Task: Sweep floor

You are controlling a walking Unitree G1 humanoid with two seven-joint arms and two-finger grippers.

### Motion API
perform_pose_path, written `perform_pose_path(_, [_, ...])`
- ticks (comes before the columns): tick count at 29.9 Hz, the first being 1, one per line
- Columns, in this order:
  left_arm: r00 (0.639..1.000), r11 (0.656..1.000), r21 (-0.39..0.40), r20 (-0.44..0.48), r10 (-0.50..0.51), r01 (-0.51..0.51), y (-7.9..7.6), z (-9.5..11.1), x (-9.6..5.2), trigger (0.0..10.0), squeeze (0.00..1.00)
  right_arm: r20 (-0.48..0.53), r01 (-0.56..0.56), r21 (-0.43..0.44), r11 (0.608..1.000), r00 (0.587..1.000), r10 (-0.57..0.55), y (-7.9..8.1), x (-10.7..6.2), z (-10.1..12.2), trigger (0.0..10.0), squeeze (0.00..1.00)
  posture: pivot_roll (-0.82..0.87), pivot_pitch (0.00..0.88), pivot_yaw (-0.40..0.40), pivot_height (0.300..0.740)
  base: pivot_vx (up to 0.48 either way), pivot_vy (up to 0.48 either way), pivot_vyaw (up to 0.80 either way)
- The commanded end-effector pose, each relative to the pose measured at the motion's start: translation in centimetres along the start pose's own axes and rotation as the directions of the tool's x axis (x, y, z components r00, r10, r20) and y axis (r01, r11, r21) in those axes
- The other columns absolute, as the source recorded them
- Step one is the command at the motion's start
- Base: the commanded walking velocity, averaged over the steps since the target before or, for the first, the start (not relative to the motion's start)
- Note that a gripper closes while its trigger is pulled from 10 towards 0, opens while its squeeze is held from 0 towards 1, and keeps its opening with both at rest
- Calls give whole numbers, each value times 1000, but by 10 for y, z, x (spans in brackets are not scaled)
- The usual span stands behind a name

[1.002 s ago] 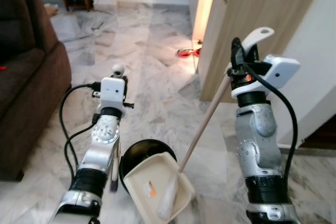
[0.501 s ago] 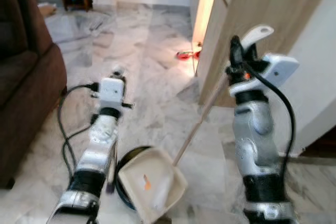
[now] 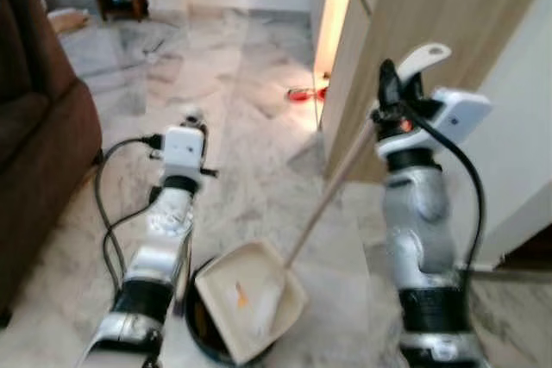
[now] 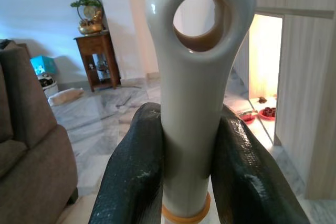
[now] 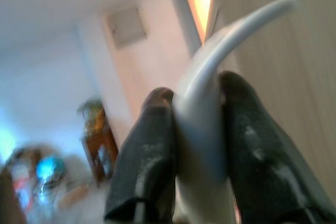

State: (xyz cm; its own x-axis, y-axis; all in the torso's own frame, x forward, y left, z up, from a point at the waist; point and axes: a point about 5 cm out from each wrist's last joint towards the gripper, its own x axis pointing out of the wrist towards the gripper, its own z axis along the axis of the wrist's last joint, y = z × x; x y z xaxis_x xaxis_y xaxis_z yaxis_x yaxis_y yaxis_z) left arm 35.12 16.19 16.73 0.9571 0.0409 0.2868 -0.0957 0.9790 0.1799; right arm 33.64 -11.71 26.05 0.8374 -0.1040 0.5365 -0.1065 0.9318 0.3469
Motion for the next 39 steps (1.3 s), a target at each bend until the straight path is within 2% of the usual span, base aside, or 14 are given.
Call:
perform_pose_path(1, [998, 999, -26, 67, -22, 24, -10, 15, 4, 10000, 0, 138, 52, 69, 996, 989, -61, -1, 7, 27, 10000, 0, 133, 37, -48, 740, 0, 0, 0])
perform_pose_path(22, [997, 999, -26, 72, -25, 27, -10, 16, 3, 10000, 0, 116, 35, 66, 997, 992, -42, 3, 5, 24, 10000, 0, 136, 38, -46, 740, 0, 0, 0])
perform_pose_path(27, [997, 999, -24, 73, -26, 28, -10, 16, 3, 10000, 0, 135, 19, 43, 999, 991, -25, 7, 3, 27, 10000, 0, 133, 38, -47, 740, 0, 0, 0])
perform_pose_path(31, [997, 999, -22, 72, -29, 30, -10, 16, 3, 10000, 0, 158, -37, -34, 999, 987, 42, 18, -2, 28, 10000, 0, 133, 37, -49, 740, 0, 0, 0])
perform_pose_path(38, [997, 999, -19, 73, -29, 30, -10, 16, 2, 10000, 0, 142, -71, -50, 996, 987, 78, 26, -8, 23, 10000, 0, 134, 39, -52, 740, 0, 0, 0])
perform_pose_path(39, [997, 999, -18, 72, -28, 29, -10, 15, 2, 10000, 0, 160, -60, -76, 995, 985, 71, 28, -10, 24, 10000, 0, 133, 39, -52, 740, 0, 0, 0])
